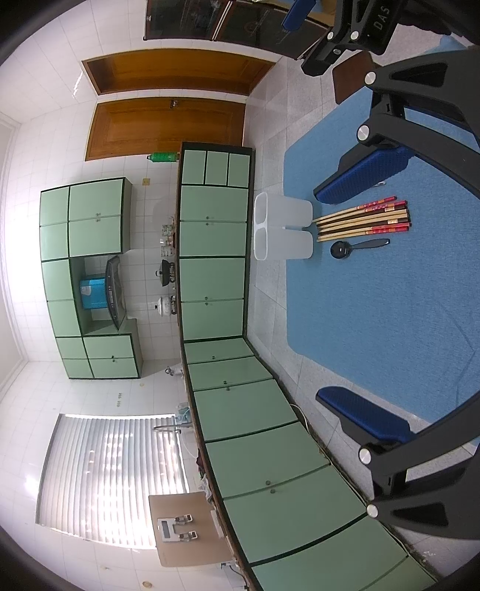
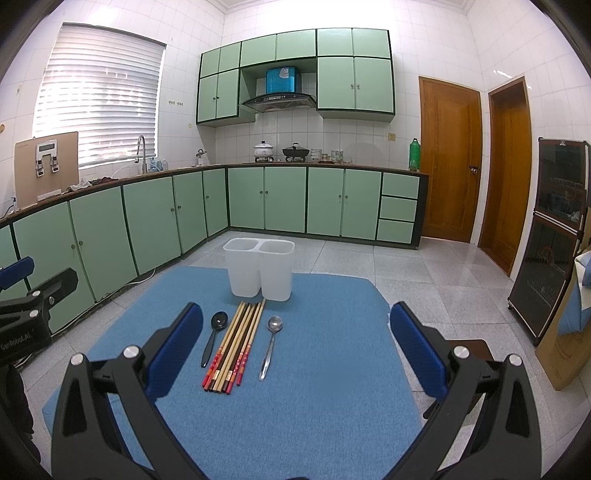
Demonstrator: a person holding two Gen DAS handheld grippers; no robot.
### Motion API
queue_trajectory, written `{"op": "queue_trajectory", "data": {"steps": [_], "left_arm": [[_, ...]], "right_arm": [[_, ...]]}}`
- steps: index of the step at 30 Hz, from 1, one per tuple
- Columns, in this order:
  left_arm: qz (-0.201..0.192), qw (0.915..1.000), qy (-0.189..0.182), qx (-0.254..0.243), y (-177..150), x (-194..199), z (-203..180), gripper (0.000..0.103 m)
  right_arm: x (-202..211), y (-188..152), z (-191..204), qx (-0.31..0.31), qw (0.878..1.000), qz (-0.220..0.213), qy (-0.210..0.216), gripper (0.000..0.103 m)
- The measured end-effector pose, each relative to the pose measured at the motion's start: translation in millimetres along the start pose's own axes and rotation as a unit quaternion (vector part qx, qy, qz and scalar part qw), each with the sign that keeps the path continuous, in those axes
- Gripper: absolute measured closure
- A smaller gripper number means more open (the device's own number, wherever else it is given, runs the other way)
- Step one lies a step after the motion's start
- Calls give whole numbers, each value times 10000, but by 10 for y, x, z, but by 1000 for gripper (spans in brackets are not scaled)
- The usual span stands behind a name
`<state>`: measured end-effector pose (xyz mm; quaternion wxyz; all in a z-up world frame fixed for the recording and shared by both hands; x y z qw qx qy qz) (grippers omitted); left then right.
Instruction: Organize utensils
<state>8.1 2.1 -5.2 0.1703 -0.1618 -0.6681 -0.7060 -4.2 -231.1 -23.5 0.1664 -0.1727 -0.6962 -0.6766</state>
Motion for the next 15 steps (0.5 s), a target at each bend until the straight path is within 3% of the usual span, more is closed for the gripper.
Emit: {"op": "queue_trajectory", "data": {"steps": [15], "left_arm": [[44, 10000, 8, 14, -31, -31, 33, 6]], "right_arm": [[-77, -62, -43, -6, 10000, 40, 1, 5]]}}
Point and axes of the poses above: each gripper's, at about its wrist camera, not at the fingertips, and x roughly against the way its jaws point, z to its left, y to its top, the point moved 1 cm from there along -x, roughly the way its jaws point, and after that the axes turned 7 degrees about z, right-handed, at the moved point
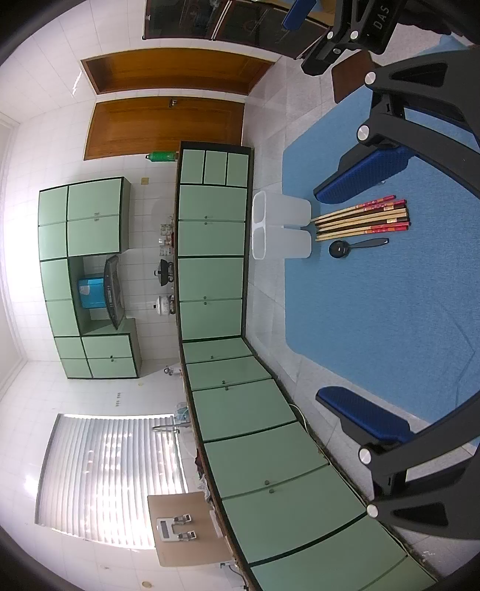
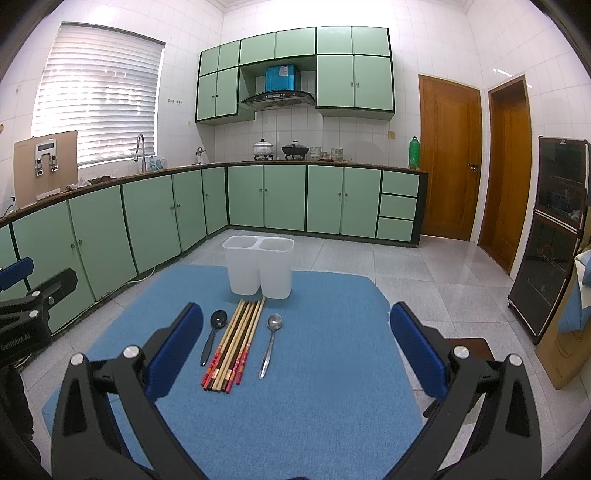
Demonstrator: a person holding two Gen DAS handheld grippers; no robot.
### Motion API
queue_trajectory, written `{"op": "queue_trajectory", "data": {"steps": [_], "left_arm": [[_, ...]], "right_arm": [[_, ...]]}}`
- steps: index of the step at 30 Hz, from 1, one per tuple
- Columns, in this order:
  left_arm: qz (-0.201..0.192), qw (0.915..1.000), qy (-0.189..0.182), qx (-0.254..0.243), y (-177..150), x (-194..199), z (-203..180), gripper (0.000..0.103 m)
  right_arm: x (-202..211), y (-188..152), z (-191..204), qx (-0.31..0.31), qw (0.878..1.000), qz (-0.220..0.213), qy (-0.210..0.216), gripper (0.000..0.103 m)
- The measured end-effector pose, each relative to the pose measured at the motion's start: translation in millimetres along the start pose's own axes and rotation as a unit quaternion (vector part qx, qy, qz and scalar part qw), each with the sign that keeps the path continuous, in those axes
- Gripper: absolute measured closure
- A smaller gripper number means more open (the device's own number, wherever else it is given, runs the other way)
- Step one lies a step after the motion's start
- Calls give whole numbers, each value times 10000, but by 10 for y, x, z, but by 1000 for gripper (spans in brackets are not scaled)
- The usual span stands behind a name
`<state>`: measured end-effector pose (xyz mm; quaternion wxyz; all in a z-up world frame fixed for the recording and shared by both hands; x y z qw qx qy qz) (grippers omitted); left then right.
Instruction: Organize utensils
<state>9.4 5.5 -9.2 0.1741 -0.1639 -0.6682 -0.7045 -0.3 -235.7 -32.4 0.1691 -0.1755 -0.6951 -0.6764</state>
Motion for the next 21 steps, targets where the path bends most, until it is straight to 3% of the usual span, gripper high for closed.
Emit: {"op": "queue_trajectory", "data": {"steps": [14, 17, 21], "left_arm": [[330, 9994, 51, -40, 19, -343, -31, 6], [464, 9988, 118, -52, 30, -563, -20, 6], [853, 9959, 254, -132, 29, -1065, 18, 6]], "right_arm": [[-249, 38, -28, -7, 9998, 204, 64, 5], [-477, 61, -17, 83, 9993, 365, -25, 5], [-1017, 73, -86, 61, 9956, 930, -89, 5]]}}
Point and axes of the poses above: each gripper's, at about its wrist camera, not at the fingertips, and x roughly against the way its jaws point, z to its left, y to its top, the point moved 1 cm from there along -x, roughly the way its jaws point, and after that the axes turned 7 degrees about z, right-handed, at the moved point
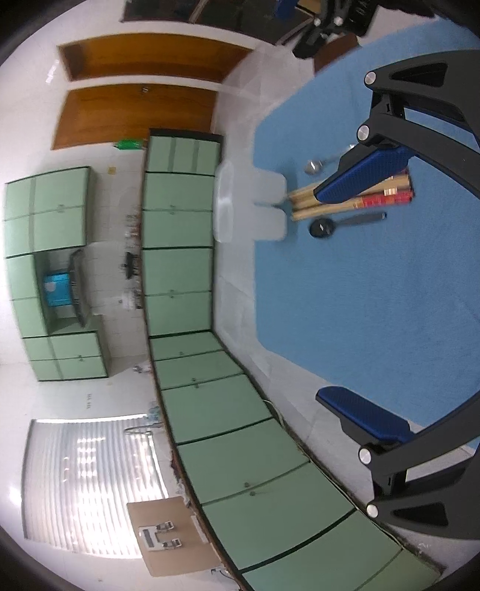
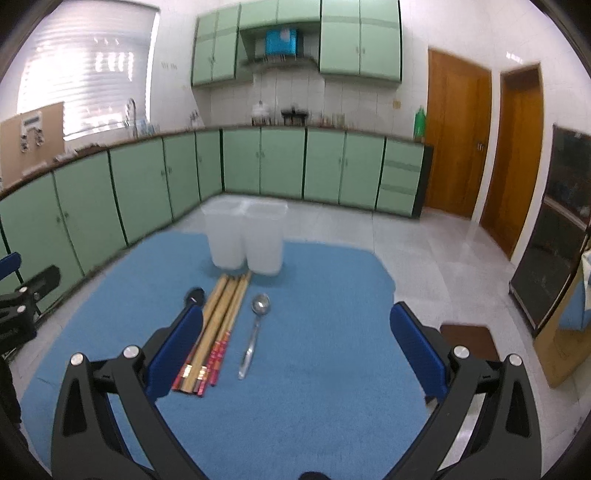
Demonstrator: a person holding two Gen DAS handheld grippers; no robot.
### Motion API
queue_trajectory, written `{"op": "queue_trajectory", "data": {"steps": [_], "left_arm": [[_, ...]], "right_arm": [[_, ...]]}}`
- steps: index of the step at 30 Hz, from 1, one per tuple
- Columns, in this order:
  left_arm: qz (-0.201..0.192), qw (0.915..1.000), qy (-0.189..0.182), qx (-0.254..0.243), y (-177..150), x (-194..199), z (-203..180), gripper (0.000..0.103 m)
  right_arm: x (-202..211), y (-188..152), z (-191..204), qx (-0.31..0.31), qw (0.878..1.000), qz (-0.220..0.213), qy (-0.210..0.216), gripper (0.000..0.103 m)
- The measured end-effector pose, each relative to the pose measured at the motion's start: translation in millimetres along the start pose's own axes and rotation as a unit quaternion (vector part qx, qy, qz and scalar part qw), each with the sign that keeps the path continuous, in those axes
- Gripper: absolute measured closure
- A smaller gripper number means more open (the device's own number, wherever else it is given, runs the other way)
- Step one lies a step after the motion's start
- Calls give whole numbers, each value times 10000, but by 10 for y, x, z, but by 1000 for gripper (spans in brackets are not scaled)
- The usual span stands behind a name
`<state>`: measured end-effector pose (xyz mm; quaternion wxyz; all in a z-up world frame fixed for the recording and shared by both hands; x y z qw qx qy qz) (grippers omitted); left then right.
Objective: Organize utensils
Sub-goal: 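Grasp the metal spoon with the right tool while the left tool grasps the black spoon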
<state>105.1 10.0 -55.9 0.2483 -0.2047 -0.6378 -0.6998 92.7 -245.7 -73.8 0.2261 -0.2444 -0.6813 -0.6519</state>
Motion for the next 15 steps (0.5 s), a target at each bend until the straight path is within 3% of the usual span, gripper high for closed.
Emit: {"op": "queue_trajectory", "data": {"steps": [9, 15], "left_arm": [[914, 9957, 127, -126, 72, -1142, -18, 6], [1251, 9921, -14, -52, 80, -1570, -46, 6]], "right_arm": [[-1148, 142, 49, -188, 9944, 1007, 271, 6], [-1833, 217, 180, -204, 9865, 1556, 461, 27]]}}
Point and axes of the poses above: each gripper's, at about its wrist camera, not at the fingertips, and x roughly against the way its jaws point, z to its left, y to its top, the point moved 1 cm from there along -x, roughly the way its jaws point, and after that the axes turned 7 degrees about z, right-handed, at the moved point
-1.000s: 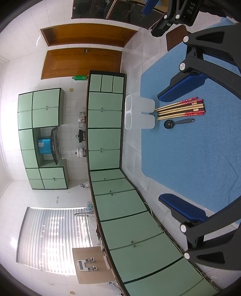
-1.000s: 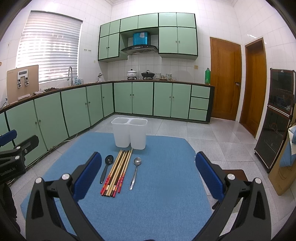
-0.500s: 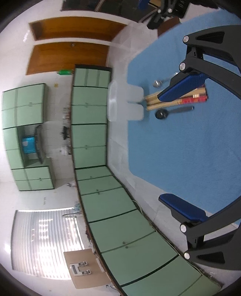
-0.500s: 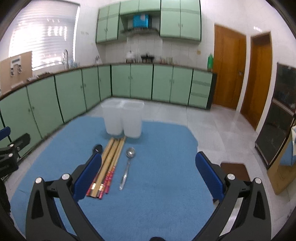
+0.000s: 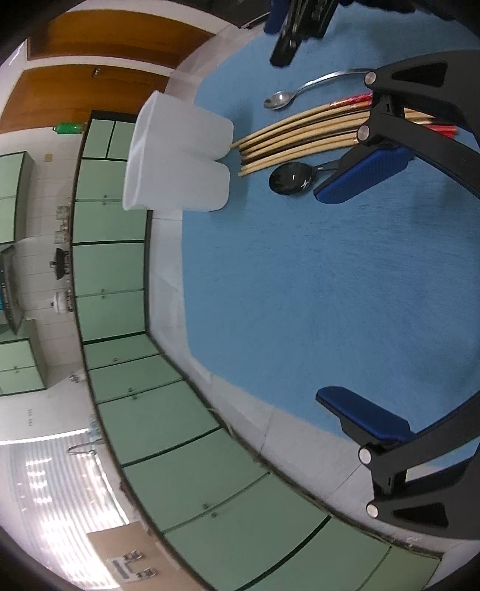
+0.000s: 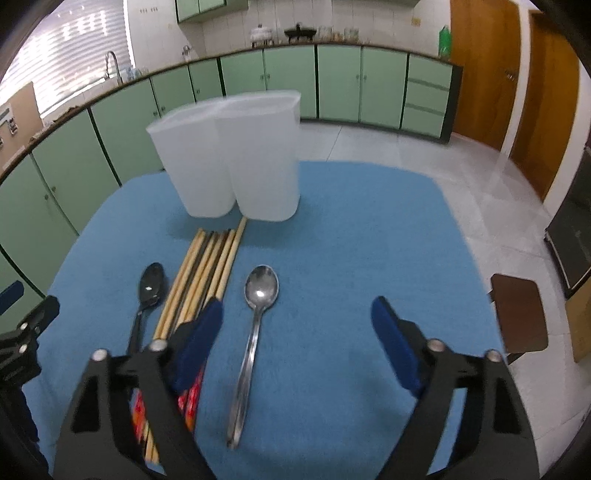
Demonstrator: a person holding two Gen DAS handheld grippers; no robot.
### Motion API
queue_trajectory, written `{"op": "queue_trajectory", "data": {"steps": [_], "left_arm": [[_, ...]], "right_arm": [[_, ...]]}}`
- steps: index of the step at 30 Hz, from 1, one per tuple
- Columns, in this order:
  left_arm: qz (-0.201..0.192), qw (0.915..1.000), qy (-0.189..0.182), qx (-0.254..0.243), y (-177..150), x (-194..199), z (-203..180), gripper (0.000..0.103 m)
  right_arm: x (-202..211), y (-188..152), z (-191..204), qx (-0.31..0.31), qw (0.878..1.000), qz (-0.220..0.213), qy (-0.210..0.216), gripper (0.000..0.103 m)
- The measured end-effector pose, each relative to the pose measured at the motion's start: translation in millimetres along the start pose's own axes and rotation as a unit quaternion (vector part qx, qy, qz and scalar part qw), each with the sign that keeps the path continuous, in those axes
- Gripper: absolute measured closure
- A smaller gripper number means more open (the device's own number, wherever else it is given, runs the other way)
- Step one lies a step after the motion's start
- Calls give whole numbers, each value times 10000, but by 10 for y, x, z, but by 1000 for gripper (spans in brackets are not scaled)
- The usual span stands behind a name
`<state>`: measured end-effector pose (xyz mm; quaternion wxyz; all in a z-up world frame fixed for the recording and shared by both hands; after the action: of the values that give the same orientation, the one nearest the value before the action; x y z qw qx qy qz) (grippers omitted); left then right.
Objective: Organize utensils
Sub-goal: 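Grasp the metal spoon with the right tool while the left tool grasps the black spoon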
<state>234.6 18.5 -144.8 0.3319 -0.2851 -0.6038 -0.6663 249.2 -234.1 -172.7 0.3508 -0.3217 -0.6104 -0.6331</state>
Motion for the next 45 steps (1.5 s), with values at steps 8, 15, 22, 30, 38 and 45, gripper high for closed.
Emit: {"op": "queue_trajectory", "data": {"steps": [8, 15, 22, 30, 38, 45], "left_arm": [[217, 9997, 41, -79, 107, -391, -74, 6], [330, 9994, -76, -50, 146, -571, -147, 6], [374, 9991, -194, -48, 135, -634, -199, 6], [496, 9964, -626, -276, 163, -698, -453, 6], [747, 9948, -483, -490, 98, -915, -658, 5], [707, 9957, -329, -508, 157, -967, -540, 6]], "right_arm": [[-460, 113, 104, -7, 9988, 450, 213, 53], [-478, 151, 165, 33, 9984, 441, 351, 55], [-494, 173, 289, 275, 9985, 407, 258, 75], [-383, 150, -35, -17, 9987, 410, 295, 76], [-384, 91, -60, -112, 9986, 410, 327, 75], [-404, 66, -98, -105, 9987, 382, 320, 75]]}}
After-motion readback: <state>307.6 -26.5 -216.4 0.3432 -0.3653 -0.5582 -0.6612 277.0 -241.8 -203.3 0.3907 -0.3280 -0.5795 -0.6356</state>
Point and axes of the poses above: each gripper's, at about its wrist camera, not at the fingertips, and x roughly against the way its jaws point, z to its left, y to its top, the point moved 1 cm from there along -x, roughly the way its jaws point, and after that the axes turned 7 degrees about z, right-handed, at the moved point
